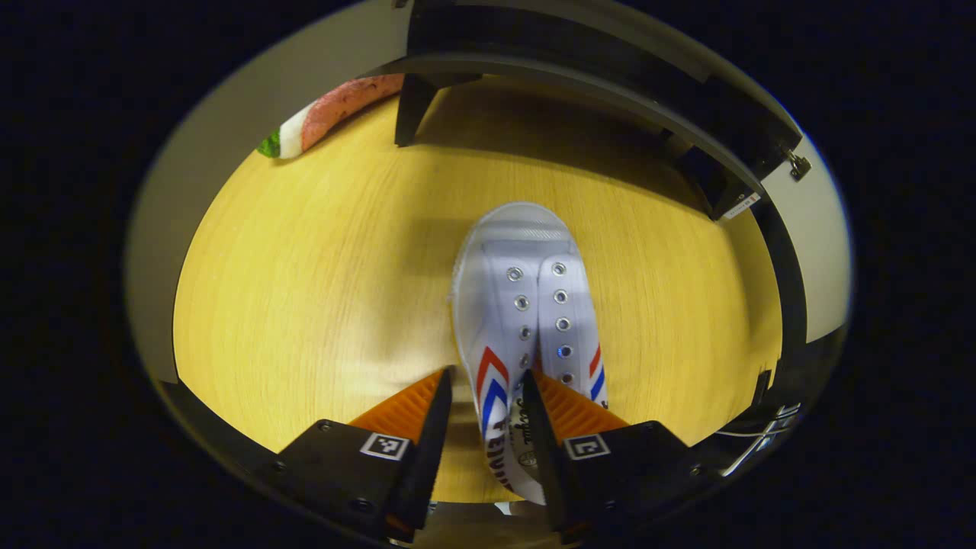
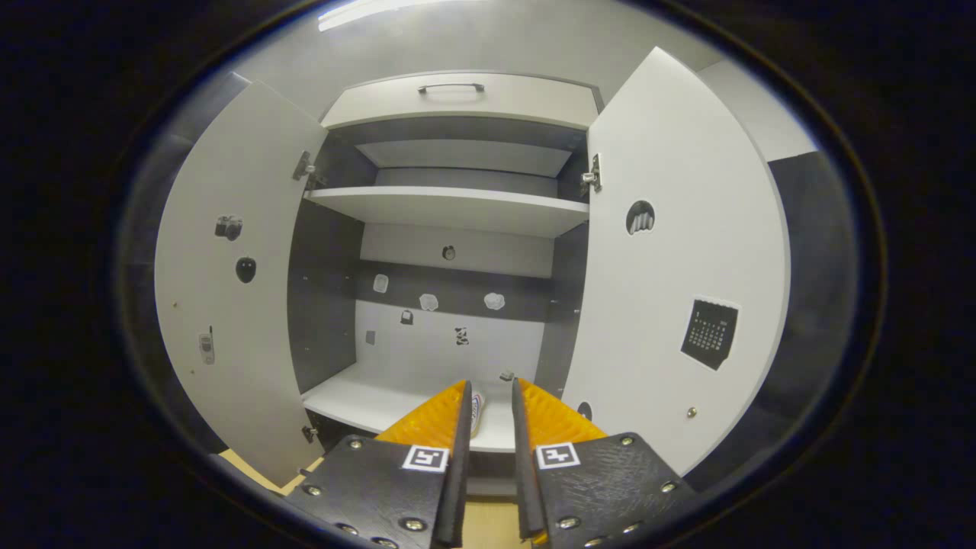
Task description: Grab one shoe with the right hand and put it into the shoe cabinet, grab the other shoe with the left hand and put it into the shoe cabinet; then close the right door with the right hand and the left door with the left hand.
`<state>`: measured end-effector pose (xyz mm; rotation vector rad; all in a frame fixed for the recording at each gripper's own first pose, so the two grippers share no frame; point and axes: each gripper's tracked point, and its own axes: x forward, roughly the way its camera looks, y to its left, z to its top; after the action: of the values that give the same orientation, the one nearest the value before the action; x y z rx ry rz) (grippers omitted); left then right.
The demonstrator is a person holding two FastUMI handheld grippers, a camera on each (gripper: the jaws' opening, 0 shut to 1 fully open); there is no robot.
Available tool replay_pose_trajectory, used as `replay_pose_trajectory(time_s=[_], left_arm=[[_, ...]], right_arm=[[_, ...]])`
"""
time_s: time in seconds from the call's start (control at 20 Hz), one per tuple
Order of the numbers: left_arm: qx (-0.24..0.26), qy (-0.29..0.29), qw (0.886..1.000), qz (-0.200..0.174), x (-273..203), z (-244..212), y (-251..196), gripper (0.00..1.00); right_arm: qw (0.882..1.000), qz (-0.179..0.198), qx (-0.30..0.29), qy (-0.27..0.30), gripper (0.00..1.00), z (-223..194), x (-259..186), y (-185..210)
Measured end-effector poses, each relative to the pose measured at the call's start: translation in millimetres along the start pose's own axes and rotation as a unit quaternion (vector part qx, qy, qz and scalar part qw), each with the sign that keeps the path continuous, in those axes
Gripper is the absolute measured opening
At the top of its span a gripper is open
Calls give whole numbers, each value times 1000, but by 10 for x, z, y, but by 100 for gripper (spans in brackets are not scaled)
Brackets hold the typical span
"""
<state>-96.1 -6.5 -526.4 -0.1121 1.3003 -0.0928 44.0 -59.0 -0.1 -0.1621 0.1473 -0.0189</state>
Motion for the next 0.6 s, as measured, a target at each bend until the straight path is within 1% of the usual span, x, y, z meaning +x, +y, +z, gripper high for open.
replay_pose_trajectory(time_s=[0.05,0.1,0.2,0.25,0.3,0.35,0.45,0.6], left_arm=[[7,11,1000,6,-40,-17,-2,42],[9,14,1000,11,-28,-1,-2,41],[0,28,999,27,-31,5,28,36],[-6,28,999,35,-38,21,31,27],[-4,30,999,40,-30,19,32,19],[0,26,999,39,-56,47,36,10],[5,14,999,29,-74,79,32,3],[35,-9,999,28,-174,234,31,1]], right_arm=[[1000,-1,0,-1,27,0,-6,-1],[1000,-2,0,-3,27,10,-1,1],[1000,-3,-2,-3,27,5,-3,-1],[1000,-3,-2,-3,27,1,-7,-5],[1000,-4,0,-4,27,9,-9,0],[1000,-4,2,-4,27,8,-11,-1],[1000,-7,3,-4,27,0,-16,-31],[1000,-8,5,0,27,-36,-27,-45]])
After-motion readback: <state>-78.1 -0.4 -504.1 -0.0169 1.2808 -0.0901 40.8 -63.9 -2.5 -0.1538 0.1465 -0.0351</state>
